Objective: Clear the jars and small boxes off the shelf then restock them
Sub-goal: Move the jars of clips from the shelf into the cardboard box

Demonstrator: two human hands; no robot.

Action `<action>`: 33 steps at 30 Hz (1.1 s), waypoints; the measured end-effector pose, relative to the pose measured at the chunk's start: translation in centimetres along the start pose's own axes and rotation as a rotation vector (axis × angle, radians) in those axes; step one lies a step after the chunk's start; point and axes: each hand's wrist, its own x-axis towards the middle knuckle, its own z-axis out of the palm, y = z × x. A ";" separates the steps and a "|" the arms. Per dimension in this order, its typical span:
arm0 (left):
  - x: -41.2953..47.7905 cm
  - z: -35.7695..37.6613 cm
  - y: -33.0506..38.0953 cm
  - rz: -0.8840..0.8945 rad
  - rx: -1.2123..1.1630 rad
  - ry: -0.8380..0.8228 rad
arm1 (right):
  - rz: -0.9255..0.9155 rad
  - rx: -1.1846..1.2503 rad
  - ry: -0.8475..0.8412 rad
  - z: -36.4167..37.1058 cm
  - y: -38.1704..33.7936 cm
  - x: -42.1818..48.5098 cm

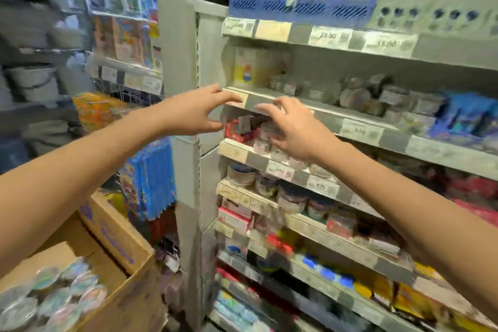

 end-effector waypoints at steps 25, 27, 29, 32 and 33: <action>30.5 6.4 -3.7 0.135 0.193 -0.007 | 0.259 -0.010 -0.206 5.0 17.1 15.3; 31.5 6.6 -4.2 0.141 0.211 -0.027 | 0.238 -0.003 -0.257 5.7 17.6 15.7; 32.1 6.6 -4.6 0.135 0.224 -0.059 | 0.221 0.006 -0.283 6.1 18.0 16.1; 32.8 6.7 -4.8 0.133 0.238 -0.123 | 0.214 0.029 -0.312 6.4 18.3 16.7; 33.0 6.8 -4.8 0.128 0.240 -0.137 | 0.216 0.038 -0.322 6.5 18.4 16.9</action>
